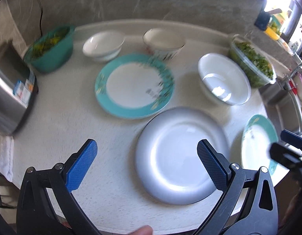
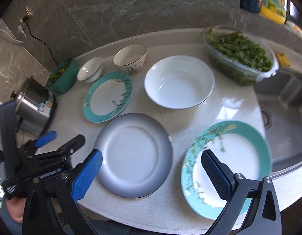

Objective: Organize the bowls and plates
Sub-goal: 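Close the left gripper on the grey-rimmed plate rim while the right gripper grips its opposite rim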

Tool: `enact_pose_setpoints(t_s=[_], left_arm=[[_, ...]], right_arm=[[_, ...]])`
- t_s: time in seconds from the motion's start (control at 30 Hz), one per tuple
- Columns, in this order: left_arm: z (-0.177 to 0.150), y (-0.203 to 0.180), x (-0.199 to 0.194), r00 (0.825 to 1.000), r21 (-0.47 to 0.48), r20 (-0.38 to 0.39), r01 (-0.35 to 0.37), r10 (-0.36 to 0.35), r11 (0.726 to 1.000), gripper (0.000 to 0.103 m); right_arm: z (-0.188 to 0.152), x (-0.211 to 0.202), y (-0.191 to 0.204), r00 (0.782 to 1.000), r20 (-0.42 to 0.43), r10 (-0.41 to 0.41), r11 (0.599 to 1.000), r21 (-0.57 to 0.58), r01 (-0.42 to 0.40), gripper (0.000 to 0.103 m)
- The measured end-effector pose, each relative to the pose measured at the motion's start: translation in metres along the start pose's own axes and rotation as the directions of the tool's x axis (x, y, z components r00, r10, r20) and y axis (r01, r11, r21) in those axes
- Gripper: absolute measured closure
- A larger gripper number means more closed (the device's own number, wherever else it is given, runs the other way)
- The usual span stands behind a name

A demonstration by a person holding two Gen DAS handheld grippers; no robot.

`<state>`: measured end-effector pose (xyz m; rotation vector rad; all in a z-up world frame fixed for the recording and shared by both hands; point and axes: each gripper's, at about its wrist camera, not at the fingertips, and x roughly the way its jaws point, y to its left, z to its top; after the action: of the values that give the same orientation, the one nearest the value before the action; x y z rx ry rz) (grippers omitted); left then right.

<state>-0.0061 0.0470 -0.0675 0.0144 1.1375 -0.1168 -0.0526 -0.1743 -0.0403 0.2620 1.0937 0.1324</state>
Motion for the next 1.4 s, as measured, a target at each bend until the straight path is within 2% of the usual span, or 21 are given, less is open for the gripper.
enact_pose_setpoints(t_s=[0.1, 0.13, 0.2, 0.27, 0.33, 0.37, 0.4, 0.47, 0.53, 0.63, 0.73, 0.77, 0.8, 0.9, 0.97, 1.03, 1.13, 1.2, 1.3, 1.4], left_arm=[[-0.01, 0.03, 0.016, 0.999, -0.01, -0.012, 0.048, -0.048, 0.999, 0.001], [-0.013, 0.041, 0.022, 0.996, -0.021, -0.023, 0.09, -0.091, 0.996, 0.001], [-0.019, 0.06, 0.036, 0.986, -0.029, -0.043, 0.159, -0.16, 0.987, 0.001], [-0.021, 0.069, 0.047, 0.975, 0.025, -0.059, 0.218, -0.216, 0.976, 0.001], [-0.024, 0.072, 0.055, 0.966, 0.094, -0.042, 0.258, -0.255, 0.962, 0.0], [-0.024, 0.072, 0.059, 0.963, 0.122, -0.07, 0.267, -0.26, 0.956, 0.0], [-0.023, 0.074, 0.069, 0.95, 0.131, -0.145, 0.294, -0.275, 0.947, 0.0], [-0.018, 0.08, 0.086, 0.935, 0.077, -0.235, 0.29, -0.265, 0.954, 0.001], [-0.011, 0.09, 0.095, 0.925, 0.034, -0.23, 0.318, -0.302, 0.947, 0.001], [-0.003, 0.086, 0.105, 0.913, 0.096, -0.237, 0.363, -0.333, 0.927, 0.001], [0.001, 0.08, 0.115, 0.906, 0.164, -0.246, 0.389, -0.345, 0.906, 0.001], [0.002, 0.076, 0.118, 0.904, 0.178, -0.256, 0.393, -0.343, 0.902, 0.005], [0.004, 0.076, 0.123, 0.892, 0.185, -0.268, 0.418, -0.363, 0.89, 0.013], [0.011, 0.067, 0.129, 0.873, 0.201, -0.268, 0.464, -0.407, 0.863, 0.023], [0.019, 0.061, 0.135, 0.866, 0.218, -0.277, 0.478, -0.416, 0.851, 0.025], [0.027, 0.059, 0.14, 0.856, 0.219, -0.289, 0.495, -0.429, 0.841, 0.027], [0.034, 0.055, 0.144, 0.825, 0.209, -0.307, 0.544, -0.473, 0.813, 0.032], [0.034, 0.046, 0.143, 0.812, 0.213, -0.312, 0.565, -0.493, 0.797, 0.033], [0.034, 0.04, 0.141, 0.806, 0.23, -0.327, 0.574, -0.493, 0.786, 0.035], [0.036, 0.039, 0.143, 0.784, 0.228, -0.351, 0.601, -0.512, 0.766, 0.035]], right_arm=[[-0.013, 0.008, -0.009, 0.989, -0.014, 0.149, 0.985, 0.088, -0.147, 0.0], [-0.02, 0.014, -0.014, 0.974, -0.019, 0.224, 0.966, 0.137, -0.219, 0.002], [-0.034, 0.026, -0.02, 0.949, -0.027, 0.314, 0.931, 0.207, -0.302, 0.008], [-0.05, 0.036, -0.021, 0.921, -0.023, 0.39, 0.895, 0.246, -0.373, 0.018], [-0.063, 0.044, -0.022, 0.916, -0.022, 0.4, 0.882, 0.279, -0.379, 0.025], [-0.07, 0.047, -0.021, 0.91, -0.02, 0.414, 0.872, 0.295, -0.39, 0.029], [-0.074, 0.049, -0.021, 0.903, -0.011, 0.429, 0.862, 0.303, -0.406, 0.03], [-0.085, 0.055, -0.025, 0.897, 0.029, 0.442, 0.837, 0.345, -0.424, 0.031], [-0.094, 0.059, -0.033, 0.892, 0.063, 0.448, 0.809, 0.397, -0.434, 0.031], [-0.107, 0.062, -0.047, 0.887, 0.142, 0.439, 0.766, 0.458, -0.452, 0.031], [-0.118, 0.065, -0.058, 0.891, 0.187, 0.413, 0.747, 0.491, -0.449, 0.031], [-0.123, 0.067, -0.061, 0.895, 0.199, 0.4, 0.741, 0.504, -0.444, 0.031], [-0.127, 0.07, -0.065, 0.896, 0.211, 0.391, 0.734, 0.515, -0.442, 0.031], [-0.136, 0.077, -0.074, 0.893, 0.24, 0.381, 0.706, 0.548, -0.449, 0.031], [-0.139, 0.081, -0.08, 0.89, 0.257, 0.376, 0.702, 0.547, -0.455, 0.031], [-0.14, 0.084, -0.084, 0.882, 0.279, 0.379, 0.69, 0.55, -0.47, 0.037], [-0.141, 0.085, -0.091, 0.876, 0.294, 0.383, 0.692, 0.537, -0.483, 0.041], [-0.138, 0.087, -0.093, 0.868, 0.287, 0.406, 0.696, 0.518, -0.497, 0.044], [-0.134, 0.09, -0.092, 0.867, 0.266, 0.421, 0.699, 0.515, -0.497, 0.047], [-0.129, 0.092, -0.091, 0.865, 0.266, 0.425, 0.695, 0.517, -0.5, 0.047]])
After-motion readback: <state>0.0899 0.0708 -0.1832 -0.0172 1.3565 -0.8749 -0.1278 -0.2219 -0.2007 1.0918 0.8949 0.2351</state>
